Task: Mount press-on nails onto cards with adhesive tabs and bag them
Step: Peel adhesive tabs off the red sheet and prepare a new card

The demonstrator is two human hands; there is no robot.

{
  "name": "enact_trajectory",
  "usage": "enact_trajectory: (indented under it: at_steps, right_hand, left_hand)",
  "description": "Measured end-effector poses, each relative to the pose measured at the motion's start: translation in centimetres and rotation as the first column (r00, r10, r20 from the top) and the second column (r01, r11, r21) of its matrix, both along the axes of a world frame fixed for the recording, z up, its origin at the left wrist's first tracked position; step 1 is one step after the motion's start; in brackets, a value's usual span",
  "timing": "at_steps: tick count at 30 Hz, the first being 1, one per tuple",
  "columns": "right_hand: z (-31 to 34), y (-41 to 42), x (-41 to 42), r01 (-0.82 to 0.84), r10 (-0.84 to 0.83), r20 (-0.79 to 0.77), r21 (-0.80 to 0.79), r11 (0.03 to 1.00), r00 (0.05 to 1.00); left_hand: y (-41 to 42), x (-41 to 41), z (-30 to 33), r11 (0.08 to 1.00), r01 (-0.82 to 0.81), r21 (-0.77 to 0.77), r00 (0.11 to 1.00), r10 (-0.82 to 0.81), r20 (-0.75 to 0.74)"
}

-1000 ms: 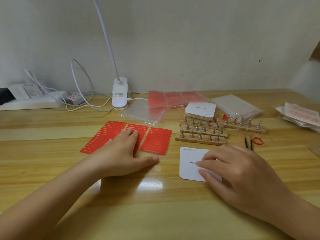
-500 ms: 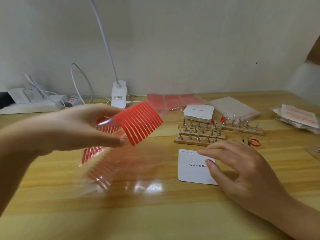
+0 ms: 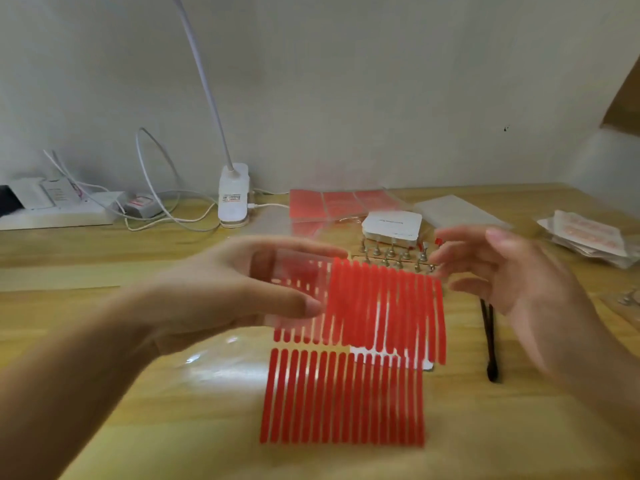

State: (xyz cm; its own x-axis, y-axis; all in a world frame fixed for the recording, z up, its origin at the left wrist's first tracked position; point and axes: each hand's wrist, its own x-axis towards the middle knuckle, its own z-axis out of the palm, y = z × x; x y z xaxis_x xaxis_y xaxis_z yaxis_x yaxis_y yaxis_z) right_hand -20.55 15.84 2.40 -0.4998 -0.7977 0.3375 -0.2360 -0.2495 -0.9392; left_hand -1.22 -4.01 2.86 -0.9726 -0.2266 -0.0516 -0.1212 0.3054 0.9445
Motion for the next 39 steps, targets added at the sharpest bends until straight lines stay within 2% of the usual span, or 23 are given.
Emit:
enact_trajectory:
  at_steps: [2, 5, 10, 16, 21, 27, 36, 39]
  right_hand:
    - [0.2, 0.0, 0.2, -0.038, 0.048, -0.101, 0.098, 0.994, 0.994]
    - [0.0, -0.1, 0.9, -0.031, 0.08, -0.206, 0.23, 0.973, 0.975]
    - [-0.8, -0.5, 1.6, 0.038, 0.036, -0.258, 0.277, 0.96, 0.965]
    - [-1.7, -0.6, 1.5, 0.087, 0.054, -0.391, 0.333, 0.939, 0.919]
    - [-1.6, -1.1, 1.8, 0.124, 0.029, -0.475, 0.288, 0.95, 0.88]
    - [-1.6, -1.8, 2.0, 0.149, -0.006, -0.511, 0.24, 0.959, 0.86]
    - [-1.7, -2.1, 2.1, 0.147, -0.027, -0.478, 0.214, 0.966, 0.878]
    - [-1.8, -2.2, 2.1, 0.13, -0.02, -0.42, 0.234, 0.964, 0.907]
  left_hand:
    - [1.0, -0.7, 0.0, 0.996, 0.014, 0.084, 0.998, -0.009, -0.054]
    - [2.7, -1.3, -0.2, 0.961, -0.08, 0.265, 0.995, 0.094, -0.041]
    - [4.0, -2.0, -1.4, 0.933, -0.19, 0.305, 0.976, 0.214, -0.046]
    - [4.2, -2.1, -2.8, 0.94, -0.217, 0.263, 0.971, 0.236, -0.041]
    - [4.6, -2.3, -3.2, 0.952, -0.201, 0.231, 0.974, 0.22, -0.059]
    - [5.0, -2.6, -3.5, 0.956, -0.195, 0.218, 0.974, 0.215, -0.071]
    - [5.1, -2.8, -3.6, 0.949, -0.2, 0.245, 0.971, 0.225, -0.077]
    - [5.2, -2.8, -3.5, 0.95, -0.188, 0.25, 0.973, 0.214, -0.082]
